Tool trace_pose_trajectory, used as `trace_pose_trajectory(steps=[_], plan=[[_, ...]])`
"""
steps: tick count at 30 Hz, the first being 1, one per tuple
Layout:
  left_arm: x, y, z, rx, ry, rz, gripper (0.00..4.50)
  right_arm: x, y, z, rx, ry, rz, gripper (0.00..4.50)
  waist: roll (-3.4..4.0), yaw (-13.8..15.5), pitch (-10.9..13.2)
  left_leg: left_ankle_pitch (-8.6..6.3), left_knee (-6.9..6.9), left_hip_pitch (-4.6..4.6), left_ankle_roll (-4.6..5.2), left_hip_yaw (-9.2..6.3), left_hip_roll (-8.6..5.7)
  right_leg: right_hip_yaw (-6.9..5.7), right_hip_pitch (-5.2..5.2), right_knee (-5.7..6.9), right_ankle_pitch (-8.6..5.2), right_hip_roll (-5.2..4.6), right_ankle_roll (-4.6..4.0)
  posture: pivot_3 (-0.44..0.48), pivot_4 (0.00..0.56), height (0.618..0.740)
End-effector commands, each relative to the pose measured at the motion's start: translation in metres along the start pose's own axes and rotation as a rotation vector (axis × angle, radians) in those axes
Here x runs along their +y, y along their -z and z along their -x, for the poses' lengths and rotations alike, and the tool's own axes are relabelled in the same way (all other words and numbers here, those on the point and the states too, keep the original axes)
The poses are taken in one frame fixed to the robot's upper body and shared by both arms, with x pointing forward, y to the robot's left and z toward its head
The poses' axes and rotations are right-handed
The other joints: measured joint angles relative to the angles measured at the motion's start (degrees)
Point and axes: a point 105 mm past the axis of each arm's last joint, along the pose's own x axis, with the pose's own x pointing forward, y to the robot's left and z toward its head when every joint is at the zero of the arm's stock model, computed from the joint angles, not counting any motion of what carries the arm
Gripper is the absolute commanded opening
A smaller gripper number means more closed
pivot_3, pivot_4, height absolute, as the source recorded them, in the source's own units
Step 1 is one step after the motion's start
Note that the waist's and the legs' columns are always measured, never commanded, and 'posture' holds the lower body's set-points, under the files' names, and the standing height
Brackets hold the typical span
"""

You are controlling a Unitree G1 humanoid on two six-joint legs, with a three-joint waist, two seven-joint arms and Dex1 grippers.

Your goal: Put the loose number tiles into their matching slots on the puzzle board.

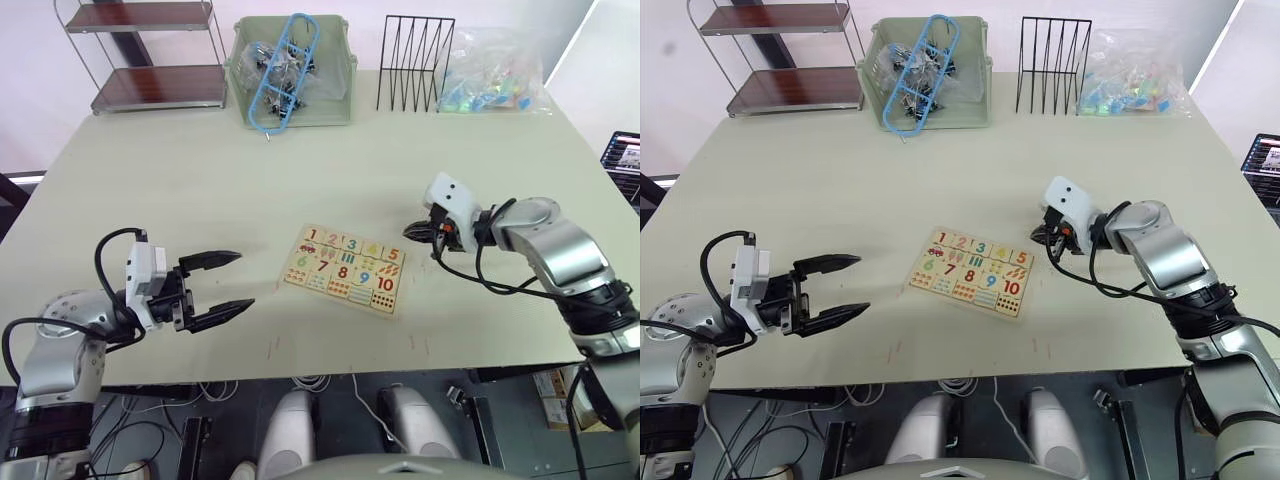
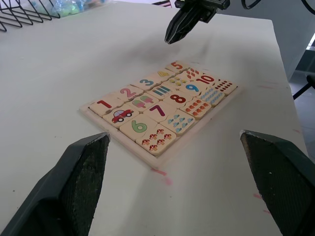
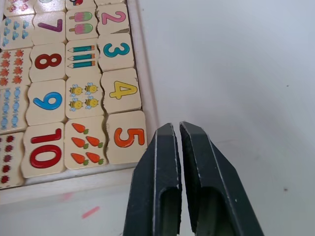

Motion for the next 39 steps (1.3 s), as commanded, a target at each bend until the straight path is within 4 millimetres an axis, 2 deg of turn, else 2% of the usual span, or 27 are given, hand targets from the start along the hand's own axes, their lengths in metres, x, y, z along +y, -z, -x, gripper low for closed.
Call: trace_pose_trajectory(steps=[1,17,23,39], plan=[[-0.001,-0.006,-0.004,-0.016,0.012,-0.025,4.5,-0.006,-0.007,0.003,-0.07,0.001,0.039,0.1,0.0,0.01,0.0,0.0,0.0,0.0,0.0,0.0,0.0,0.0,0.0,0.0,0.0,0.0,0.0,0.0,0.15,0.74],[0.001,-0.009,-0.005,-0.014,0.016,-0.033,4.5,-0.012,0.002,-0.018,-0.128,-0.144,0.116,0.1,0.0,0.05,0.0,0.0,0.01,0.01,0.0,-0.01,0.0,0.0,0.03,0.0,0.0,0.01,0.0,0.0,0.15,0.74],[0.001,-0.009,-0.004,-0.01,0.013,-0.037,4.5,-0.011,0.007,-0.021,-0.121,-0.181,0.141,0.1,0.0,0.09,0.0,0.0,0.01,0.02,0.0,-0.01,0.0,0.0,0.06,0.01,0.01,0.01,0.0,0.0,0.15,0.74],[0.001,-0.01,-0.003,-0.009,0.009,-0.039,4.5,-0.012,0.004,-0.025,-0.134,-0.189,0.169,0.1,0.01,0.05,0.0,0.0,0.02,0.04,-0.01,-0.02,0.0,0.0,0.07,0.03,0.01,0.01,0.0,0.0,0.15,0.74]])
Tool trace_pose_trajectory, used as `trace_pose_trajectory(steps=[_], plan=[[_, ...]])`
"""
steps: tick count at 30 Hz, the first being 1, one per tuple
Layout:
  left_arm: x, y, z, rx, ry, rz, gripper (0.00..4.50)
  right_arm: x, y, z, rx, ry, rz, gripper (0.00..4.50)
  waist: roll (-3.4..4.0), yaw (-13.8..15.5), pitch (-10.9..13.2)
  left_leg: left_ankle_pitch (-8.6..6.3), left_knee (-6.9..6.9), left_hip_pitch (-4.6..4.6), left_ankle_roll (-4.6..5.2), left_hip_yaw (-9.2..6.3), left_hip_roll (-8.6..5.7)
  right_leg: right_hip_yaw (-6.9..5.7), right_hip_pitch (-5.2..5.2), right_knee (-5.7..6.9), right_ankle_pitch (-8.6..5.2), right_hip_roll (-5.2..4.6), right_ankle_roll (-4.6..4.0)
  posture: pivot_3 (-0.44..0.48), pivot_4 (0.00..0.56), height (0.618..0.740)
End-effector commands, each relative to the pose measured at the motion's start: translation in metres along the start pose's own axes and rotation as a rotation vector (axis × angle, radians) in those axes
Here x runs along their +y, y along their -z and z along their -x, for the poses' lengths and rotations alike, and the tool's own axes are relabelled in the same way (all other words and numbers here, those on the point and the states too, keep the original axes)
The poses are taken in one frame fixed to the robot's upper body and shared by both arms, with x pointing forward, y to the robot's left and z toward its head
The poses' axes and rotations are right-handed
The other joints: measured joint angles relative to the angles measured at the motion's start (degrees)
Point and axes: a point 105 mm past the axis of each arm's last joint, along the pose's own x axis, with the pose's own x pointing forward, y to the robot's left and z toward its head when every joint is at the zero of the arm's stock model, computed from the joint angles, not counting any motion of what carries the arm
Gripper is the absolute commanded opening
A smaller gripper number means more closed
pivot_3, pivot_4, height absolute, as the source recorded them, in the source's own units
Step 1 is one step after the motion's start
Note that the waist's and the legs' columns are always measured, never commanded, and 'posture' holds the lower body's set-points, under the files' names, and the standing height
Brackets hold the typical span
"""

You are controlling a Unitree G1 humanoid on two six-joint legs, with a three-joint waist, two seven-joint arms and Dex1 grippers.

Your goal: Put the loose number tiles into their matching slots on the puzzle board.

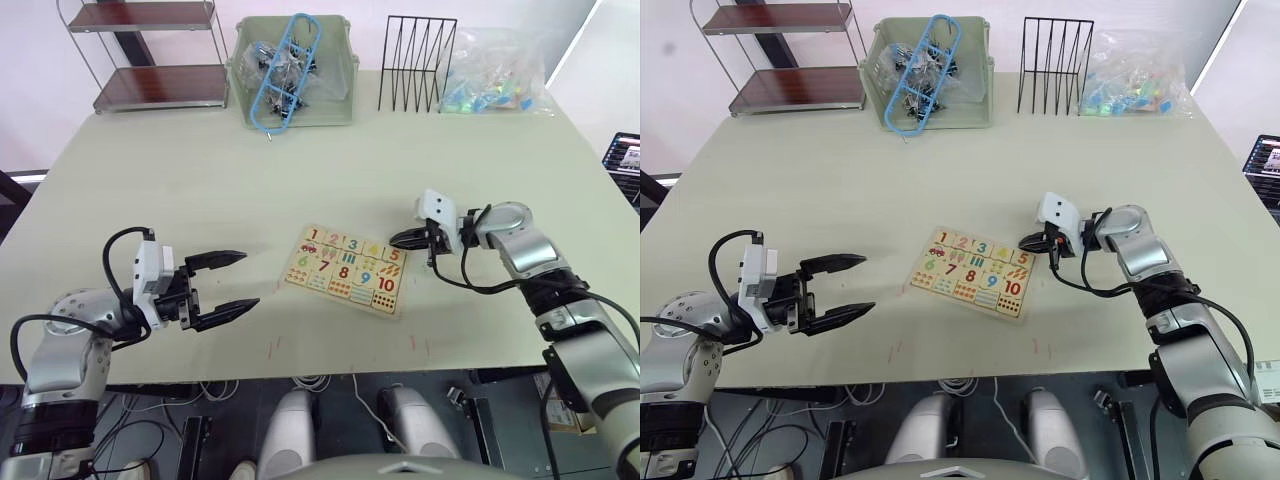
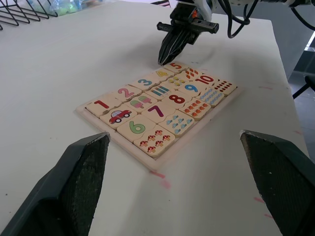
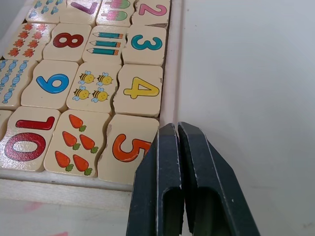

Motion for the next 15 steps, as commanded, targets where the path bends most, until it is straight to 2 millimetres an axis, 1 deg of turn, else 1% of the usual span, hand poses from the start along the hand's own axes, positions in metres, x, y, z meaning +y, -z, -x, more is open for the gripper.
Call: trace_pose_trajectory(steps=[1,15], plan=[[0.0015,-0.0107,0.003,-0.009,-0.002,-0.043,4.5,-0.0075,-0.0148,0.0059,-0.036,0.021,0.046,0.1,0.0,0.0,0.0,0.0,0.0,0.0,0.0,0.0,0.0,0.0,0.0,0.0,0.0,0.0,0.0,0.0,0.15,0.74],[0.0018,-0.0108,0.0037,-0.007,-0.003,-0.044,4.5,-0.005,-0.0154,0.0038,-0.044,0.004,0.05,0.1,0.0,0.0,0.0,0.0,0.0,0.01,0.0,0.0,0.0,0.0,0.01,0.01,0.0,0.0,0.0,0.0,0.15,0.74]])
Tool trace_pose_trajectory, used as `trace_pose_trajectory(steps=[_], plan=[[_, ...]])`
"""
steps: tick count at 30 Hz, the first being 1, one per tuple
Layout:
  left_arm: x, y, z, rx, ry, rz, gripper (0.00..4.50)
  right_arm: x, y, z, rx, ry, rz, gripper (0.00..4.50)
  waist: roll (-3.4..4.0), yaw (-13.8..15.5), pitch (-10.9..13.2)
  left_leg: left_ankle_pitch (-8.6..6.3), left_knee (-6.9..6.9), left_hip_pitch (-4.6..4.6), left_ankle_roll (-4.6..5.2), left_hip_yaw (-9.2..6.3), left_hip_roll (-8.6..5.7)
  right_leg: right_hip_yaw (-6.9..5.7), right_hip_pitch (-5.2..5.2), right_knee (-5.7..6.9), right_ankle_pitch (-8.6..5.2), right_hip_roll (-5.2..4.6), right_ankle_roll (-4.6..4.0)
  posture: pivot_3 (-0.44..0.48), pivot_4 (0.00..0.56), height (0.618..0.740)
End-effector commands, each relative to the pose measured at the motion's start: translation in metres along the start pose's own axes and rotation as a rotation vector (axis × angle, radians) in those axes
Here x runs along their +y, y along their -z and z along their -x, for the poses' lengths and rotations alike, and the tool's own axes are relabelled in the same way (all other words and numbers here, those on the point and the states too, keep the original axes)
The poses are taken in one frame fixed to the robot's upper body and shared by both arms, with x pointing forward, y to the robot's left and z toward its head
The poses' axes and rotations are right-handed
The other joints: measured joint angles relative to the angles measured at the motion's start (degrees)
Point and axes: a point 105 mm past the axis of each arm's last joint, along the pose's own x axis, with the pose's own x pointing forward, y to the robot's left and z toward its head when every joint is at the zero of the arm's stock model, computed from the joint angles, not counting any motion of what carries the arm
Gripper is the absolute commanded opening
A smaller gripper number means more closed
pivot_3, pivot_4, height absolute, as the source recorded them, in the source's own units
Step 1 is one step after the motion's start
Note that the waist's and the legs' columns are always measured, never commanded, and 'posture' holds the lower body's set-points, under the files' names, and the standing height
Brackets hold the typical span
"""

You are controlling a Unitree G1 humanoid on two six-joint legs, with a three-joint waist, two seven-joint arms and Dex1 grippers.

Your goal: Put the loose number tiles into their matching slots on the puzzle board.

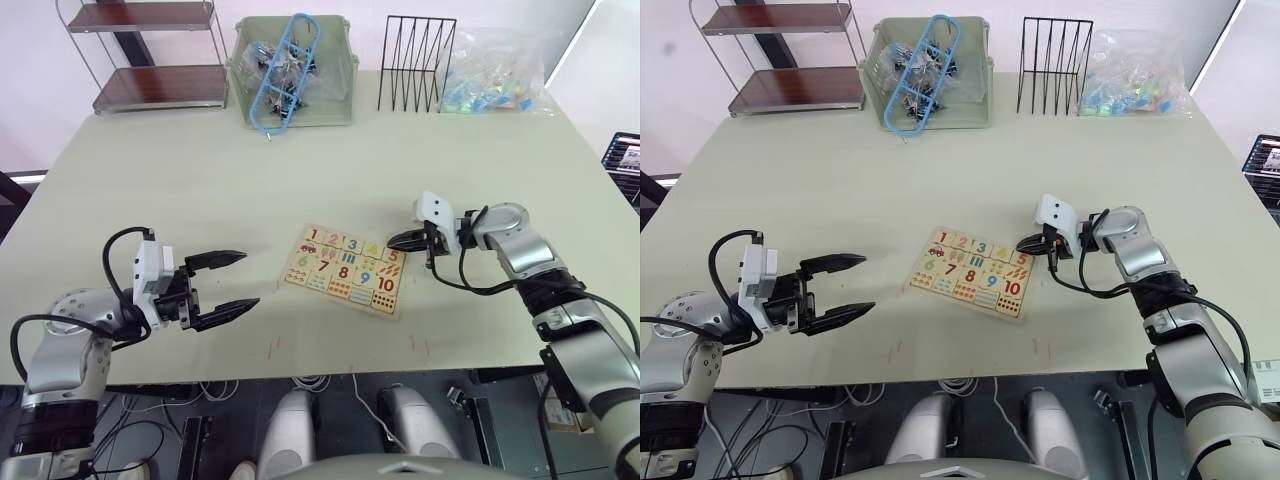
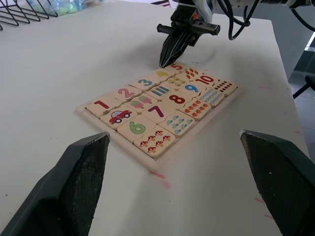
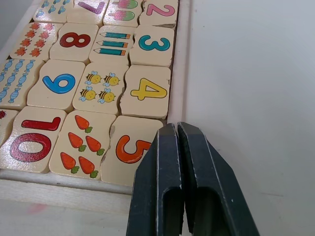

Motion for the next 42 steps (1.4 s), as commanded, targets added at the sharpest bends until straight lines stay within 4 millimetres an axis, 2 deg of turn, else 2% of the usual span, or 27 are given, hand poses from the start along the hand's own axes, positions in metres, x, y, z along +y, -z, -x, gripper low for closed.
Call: trace_pose_trajectory(steps=[1,15,30,35,42], plan=[[0.002,-0.011,0.004,-0.007,-0.002,-0.044,4.5,-0.007,-0.015,0.006,-0.038,0.023,0.043,0.1,0.0,0.0,0.0,0.0,0.0,0.0,0.0,0.0,0.0,0.0,0.0,0.0,0.0,0.0,0.0,0.0,0.15,0.74],[0.002,-0.009,0.004,-0.005,-0.008,-0.039,4.5,-0.014,-0.022,0.016,-0.069,0.073,0.05,0.1,0.0,0.01,0.0,0.0,0.0,0.0,0.0,0.0,0.0,0.0,0.0,0.0,0.0,0.0,0.0,0.0,0.15,0.74],[0.009,-0.002,0.009,-0.034,-0.164,-0.003,4.5,-0.018,-0.02,0.057,-0.162,0.32,-0.02,0.1,0.0,0.14,0.0,0.0,0.01,0.0,0.0,0.0,0.0,0.0,0.01,0.01,0.0,-0.01,0.0,0.0,0.15,0.74],[0.009,-0.002,0.012,-0.066,-0.265,0.051,4.5,-0.007,-0.008,0.071,-0.162,0.398,-0.054,0.1,-0.01,0.15,-0.01,0.0,0.01,0.01,0.0,-0.01,0.0,0.0,0.04,0.0,0.0,-0.01,0.01,0.0,0.15,0.74],[0.003,0.008,0.018,-0.049,-0.384,0.105,4.5,0.017,0.016,0.092,-0.162,0.527,-0.111,0.1,-0.02,0.22,-0.02,0.0,0.01,0.06,0.0,-0.01,0.0,0.03,0.08,0.0,0.0,-0.01,0.01,0.0,0.15,0.74]])
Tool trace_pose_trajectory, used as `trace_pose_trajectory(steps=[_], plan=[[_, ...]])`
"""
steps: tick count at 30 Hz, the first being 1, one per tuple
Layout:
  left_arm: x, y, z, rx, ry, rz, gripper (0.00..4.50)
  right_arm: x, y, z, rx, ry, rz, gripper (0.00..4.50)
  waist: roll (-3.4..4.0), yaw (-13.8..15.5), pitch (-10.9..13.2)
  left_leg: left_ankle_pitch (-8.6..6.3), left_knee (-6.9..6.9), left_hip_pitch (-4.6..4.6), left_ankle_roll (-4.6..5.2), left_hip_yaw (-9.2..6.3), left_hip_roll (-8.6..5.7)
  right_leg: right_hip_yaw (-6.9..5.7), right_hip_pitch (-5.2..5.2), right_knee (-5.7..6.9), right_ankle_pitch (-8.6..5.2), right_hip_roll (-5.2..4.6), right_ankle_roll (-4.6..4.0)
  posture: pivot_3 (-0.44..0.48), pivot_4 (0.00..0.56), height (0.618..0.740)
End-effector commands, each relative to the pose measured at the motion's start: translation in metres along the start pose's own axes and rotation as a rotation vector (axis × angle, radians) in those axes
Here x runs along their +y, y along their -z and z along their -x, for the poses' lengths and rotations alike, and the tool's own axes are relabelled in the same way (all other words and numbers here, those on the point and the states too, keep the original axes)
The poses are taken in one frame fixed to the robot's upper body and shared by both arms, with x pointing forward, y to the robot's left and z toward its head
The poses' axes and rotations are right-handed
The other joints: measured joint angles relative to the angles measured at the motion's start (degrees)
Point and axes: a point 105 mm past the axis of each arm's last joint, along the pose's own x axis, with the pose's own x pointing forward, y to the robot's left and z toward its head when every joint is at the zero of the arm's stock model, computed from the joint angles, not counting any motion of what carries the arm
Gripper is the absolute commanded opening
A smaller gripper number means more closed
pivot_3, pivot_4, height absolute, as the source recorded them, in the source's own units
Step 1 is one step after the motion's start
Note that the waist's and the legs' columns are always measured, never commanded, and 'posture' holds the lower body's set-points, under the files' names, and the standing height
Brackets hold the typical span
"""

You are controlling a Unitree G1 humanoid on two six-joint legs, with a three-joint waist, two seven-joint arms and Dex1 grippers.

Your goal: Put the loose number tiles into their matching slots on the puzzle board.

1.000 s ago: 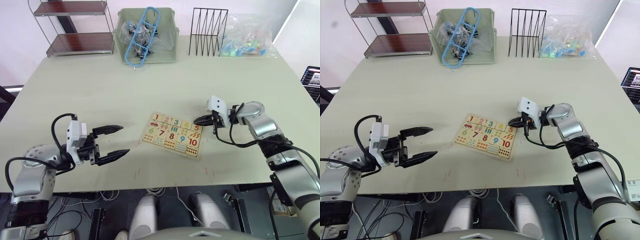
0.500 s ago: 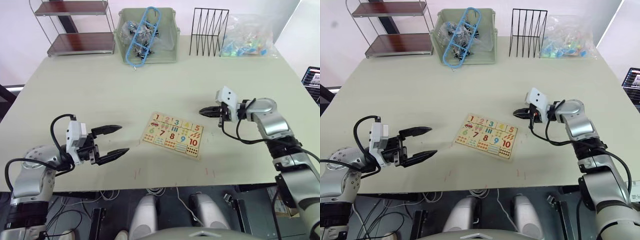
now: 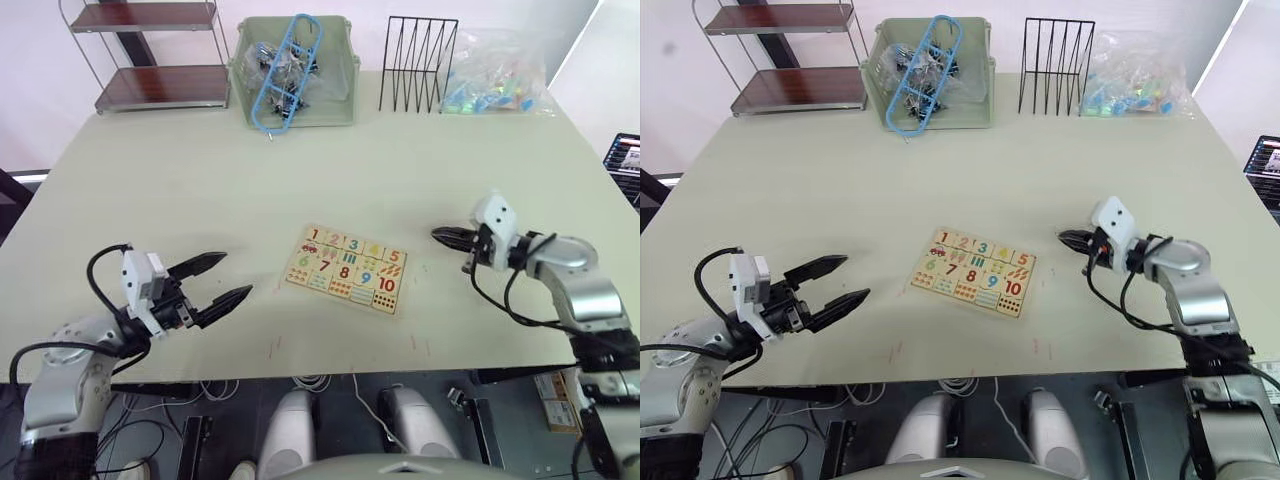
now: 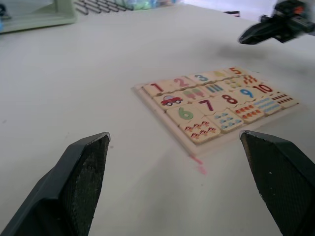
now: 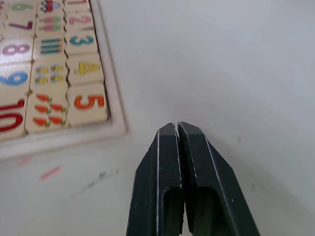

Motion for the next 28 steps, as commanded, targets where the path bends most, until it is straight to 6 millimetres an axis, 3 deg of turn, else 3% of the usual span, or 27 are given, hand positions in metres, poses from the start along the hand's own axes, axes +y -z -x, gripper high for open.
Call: trace_pose_trajectory(steps=[1,3,8,10,17,24,28], plan=[[0.004,-0.009,0.007,-0.023,-0.072,-0.026,4.5,-0.006,-0.011,0.02,-0.062,0.086,0.01,0.58,-0.01,0.03,0.0,0.0,0.01,0.01,0.0,0.0,0.0,0.0,0.01,0.0,0.0,0.0,0.0,0.0,0.15,0.74],[0.007,-0.006,0.011,-0.003,-0.123,-0.011,4.5,-0.003,-0.006,0.033,-0.083,0.12,-0.028,1.26,-0.01,0.02,-0.01,0.0,0.03,0.06,0.0,-0.01,0.0,0.0,0.07,0.01,0.0,0.01,0.01,0.0,0.15,0.74],[0.014,0.004,0.021,0.062,-0.253,-0.006,4.5,0.006,0.01,0.062,-0.099,0.196,-0.107,3.83,-0.04,0.03,-0.03,0.0,0.03,0.2,0.0,0.0,-0.01,0.04,0.22,0.0,0.0,0.01,0.01,0.0,0.15,0.74],[0.013,0.005,0.023,0.066,-0.283,0.0,4.5,0.009,0.016,0.071,-0.092,0.226,-0.11,4.44,-0.04,0.02,-0.03,0.0,0.03,0.36,0.0,0.0,-0.01,0.04,0.38,-0.03,0.0,0.01,0.01,0.0,0.15,0.74],[0.014,0.019,0.032,0.131,-0.39,0.01,4.5,0.014,0.033,0.098,-0.09,0.35,-0.136,4.44,-0.05,-0.12,-0.03,-0.01,0.0,0.98,0.0,0.05,-0.01,0.09,0.95,-0.08,-0.21,-0.01,-0.11,0.0,0.15,0.74],[0.027,0.027,0.038,0.185,-0.463,-0.04,4.5,0.028,0.032,0.101,-0.138,0.385,-0.196,4.44,-0.05,-0.08,-0.04,-0.01,-0.01,0.95,0.0,0.03,0.0,0.08,0.94,-0.09,-0.2,-0.01,-0.14,0.0,0.15,0.74],[0.024,0.025,0.034,0.165,-0.427,-0.04,4.5,0.031,0.034,0.101,-0.137,0.389,-0.203,4.44,-0.09,-0.08,-0.06,-0.01,0.0,0.95,0.0,0.06,-0.02,0.09,0.94,-0.1,-0.2,-0.05,-0.14,0.0,0.15,0.74]])
